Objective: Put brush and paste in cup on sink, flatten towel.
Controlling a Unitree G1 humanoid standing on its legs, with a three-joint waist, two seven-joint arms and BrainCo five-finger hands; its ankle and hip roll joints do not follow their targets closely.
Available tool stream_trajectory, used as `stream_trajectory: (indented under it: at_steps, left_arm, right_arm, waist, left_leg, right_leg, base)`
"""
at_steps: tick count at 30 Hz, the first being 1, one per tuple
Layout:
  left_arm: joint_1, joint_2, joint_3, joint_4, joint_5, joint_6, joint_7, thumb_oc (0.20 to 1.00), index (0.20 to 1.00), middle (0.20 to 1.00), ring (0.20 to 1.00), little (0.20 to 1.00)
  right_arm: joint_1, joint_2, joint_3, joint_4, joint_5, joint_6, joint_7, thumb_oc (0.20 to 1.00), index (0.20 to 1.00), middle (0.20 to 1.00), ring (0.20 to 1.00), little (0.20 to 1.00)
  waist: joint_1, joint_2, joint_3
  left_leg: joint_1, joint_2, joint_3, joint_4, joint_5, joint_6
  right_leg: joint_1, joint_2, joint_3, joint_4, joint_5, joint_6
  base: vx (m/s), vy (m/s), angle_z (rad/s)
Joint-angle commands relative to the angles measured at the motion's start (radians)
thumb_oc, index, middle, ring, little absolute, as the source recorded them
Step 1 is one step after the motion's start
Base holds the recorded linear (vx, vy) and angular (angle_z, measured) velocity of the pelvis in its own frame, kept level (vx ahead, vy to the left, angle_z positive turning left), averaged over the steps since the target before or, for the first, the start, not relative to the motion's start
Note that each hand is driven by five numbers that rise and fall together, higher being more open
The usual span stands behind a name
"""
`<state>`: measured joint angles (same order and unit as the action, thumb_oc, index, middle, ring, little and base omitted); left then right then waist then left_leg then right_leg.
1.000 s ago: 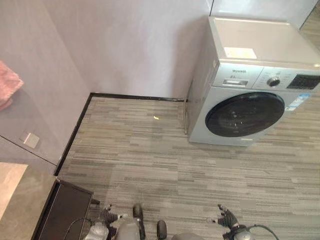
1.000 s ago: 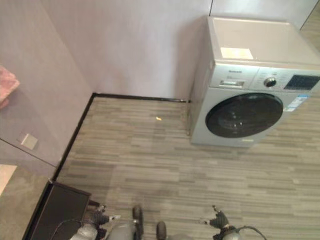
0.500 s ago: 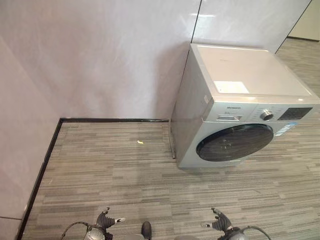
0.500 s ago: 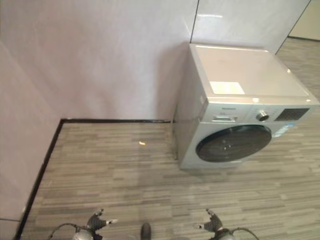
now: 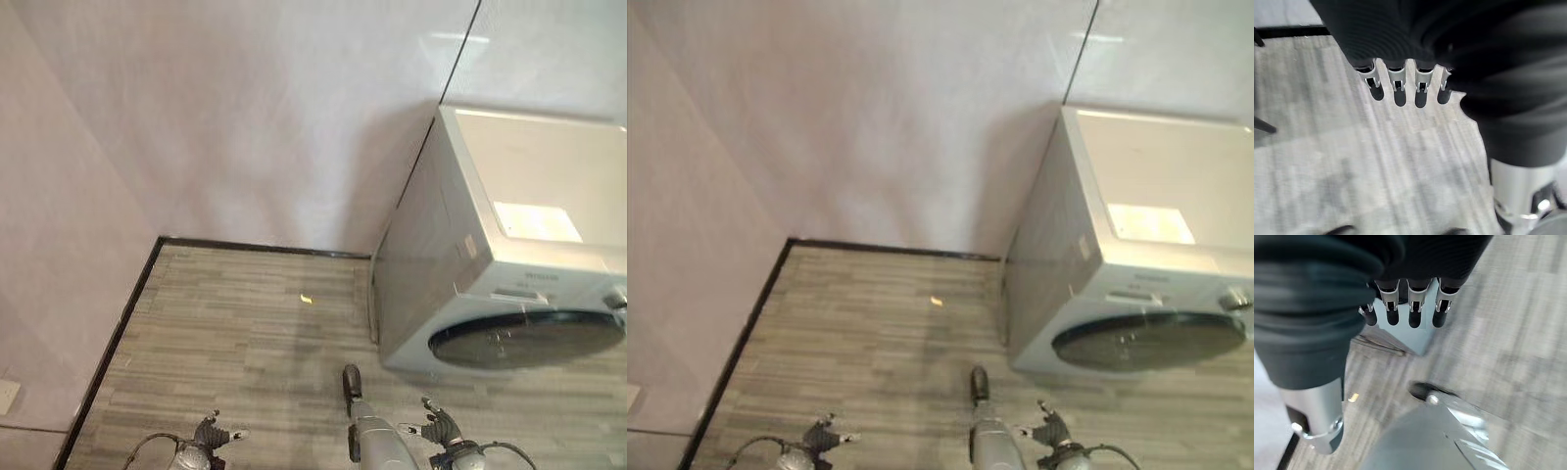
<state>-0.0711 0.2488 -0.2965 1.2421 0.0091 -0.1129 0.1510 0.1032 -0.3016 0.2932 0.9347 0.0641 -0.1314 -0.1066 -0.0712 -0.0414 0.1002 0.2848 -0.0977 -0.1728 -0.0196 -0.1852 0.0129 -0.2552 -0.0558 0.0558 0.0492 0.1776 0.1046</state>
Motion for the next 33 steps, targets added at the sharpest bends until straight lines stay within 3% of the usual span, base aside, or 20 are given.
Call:
stream_trajectory:
  at_steps: [1, 5, 10, 12, 14, 15, 17, 22, 29, 33]
  left_arm:
    - [-0.018, 0.019, 0.008, -0.010, 0.014, -0.016, 0.011, 1.000, 1.000, 1.000, 1.000, 1.000]
    - [-0.016, 0.010, 0.006, -0.005, 0.007, -0.009, 0.011, 1.000, 1.000, 1.000, 1.000, 1.000]
    - [-0.032, 0.010, -0.005, -0.019, -0.005, -0.008, 0.014, 1.000, 1.000, 1.000, 1.000, 1.000]
    - [-0.043, 0.013, -0.014, -0.028, 0.000, -0.006, 0.017, 1.000, 1.000, 1.000, 1.000, 1.000]
    - [-0.067, 0.010, -0.037, -0.040, 0.012, -0.005, 0.018, 1.000, 1.000, 1.000, 1.000, 1.000]
    - [-0.081, 0.008, -0.047, -0.049, 0.017, -0.004, 0.018, 1.000, 1.000, 1.000, 1.000, 1.000]
    - [-0.099, 0.000, -0.065, -0.053, 0.027, -0.002, 0.020, 1.000, 1.000, 1.000, 1.000, 1.000]
    - [-0.093, 0.009, -0.067, -0.056, 0.023, -0.007, 0.023, 1.000, 1.000, 1.000, 1.000, 1.000]
    - [-0.048, 0.041, -0.049, -0.105, 0.003, -0.027, 0.017, 1.000, 1.000, 1.000, 1.000, 1.000]
    - [-0.032, 0.063, -0.066, -0.164, 0.017, -0.034, 0.013, 1.000, 1.000, 1.000, 1.000, 1.000]
  right_arm:
    - [-0.021, -0.060, -0.013, -0.018, 0.006, -0.017, -0.002, 1.000, 1.000, 1.000, 1.000, 1.000]
    - [-0.024, -0.077, -0.003, 0.000, 0.014, -0.020, 0.010, 1.000, 1.000, 1.000, 1.000, 1.000]
    - [-0.018, -0.089, -0.008, -0.022, 0.038, -0.025, 0.007, 1.000, 1.000, 1.000, 1.000, 1.000]
    - [-0.009, -0.092, -0.014, -0.031, 0.047, -0.026, 0.005, 1.000, 1.000, 1.000, 1.000, 1.000]
    - [0.008, -0.090, -0.024, -0.024, 0.046, -0.025, -0.009, 1.000, 1.000, 1.000, 1.000, 1.000]
    - [0.016, -0.089, -0.028, -0.018, 0.043, -0.022, -0.016, 1.000, 1.000, 1.000, 1.000, 1.000]
    - [0.033, -0.088, -0.040, -0.016, 0.042, -0.023, -0.029, 1.000, 1.000, 1.000, 1.000, 1.000]
    - [0.000, -0.086, -0.011, -0.022, 0.000, -0.013, -0.011, 1.000, 1.000, 1.000, 1.000, 1.000]
    - [-0.051, -0.037, -0.013, 0.039, 0.032, -0.015, 0.009, 1.000, 1.000, 1.000, 1.000, 1.000]
    - [-0.069, -0.033, 0.004, 0.041, 0.029, -0.022, 0.016, 1.000, 1.000, 1.000, 1.000, 1.000]
  waist:
    - [0.000, 0.014, -0.012]
    - [0.005, 0.013, -0.034]
    - [0.013, -0.009, -0.032]
    - [0.005, -0.020, -0.028]
    - [-0.009, -0.025, -0.025]
    - [-0.013, -0.025, -0.026]
    - [-0.023, -0.007, -0.031]
    - [-0.007, -0.003, -0.022]
    - [0.043, 0.001, -0.025]
    - [0.055, 0.013, -0.006]
  left_leg:
    - [-0.108, 0.067, 0.079, 0.070, 0.060, -0.019]
    - [-0.132, 0.108, 0.037, 0.118, 0.087, -0.049]
    - [-0.190, 0.117, 0.063, 0.218, 0.131, -0.076]
    - [-0.227, 0.130, 0.155, 0.235, 0.138, -0.072]
    - [-0.255, 0.184, 0.328, 0.136, 0.137, -0.065]
    - [-0.282, 0.196, 0.378, 0.107, 0.134, -0.067]
    - [-0.351, 0.220, 0.455, 0.037, 0.207, -0.082]
    - [-0.341, 0.185, 0.413, 0.063, 0.176, -0.062]
    - [-0.308, 0.116, 0.389, 0.070, 0.120, 0.001]
    - [-0.309, 0.094, 0.329, 0.074, 0.118, 0.024]
  right_leg:
    - [0.049, 0.024, 0.007, 0.047, -0.046, 0.049]
    - [0.082, 0.051, -0.054, 0.056, -0.096, 0.018]
    - [0.130, 0.049, -0.103, 0.045, -0.128, -0.005]
    - [0.147, 0.033, -0.136, 0.041, -0.139, -0.011]
    - [0.178, -0.003, -0.194, 0.018, -0.156, 0.000]
    - [0.188, -0.021, -0.217, 0.009, -0.157, 0.006]
    - [0.208, -0.037, -0.269, -0.004, -0.158, 0.015]
    - [0.200, -0.070, -0.250, 0.056, -0.164, 0.035]
    - [0.211, -0.122, -0.216, 0.133, -0.152, 0.062]
    - [0.164, -0.098, -0.172, 0.294, -0.143, 0.063]
  base:
    - [0.23, -0.145, 0.42]
    - [0.23, -0.184, 0.24]
    - [0.15, -0.110, 0.52]
    - [0.08, -0.031, 0.40]
    - [0.02, 0.041, 0.86]
    - [0.02, 0.082, 1.02]
    - [0.08, 0.138, 1.38]
    - [0.12, 0.203, 0.14]
    - [0.11, 0.211, -0.07]
    - [0.06, 0.104, 0.26]
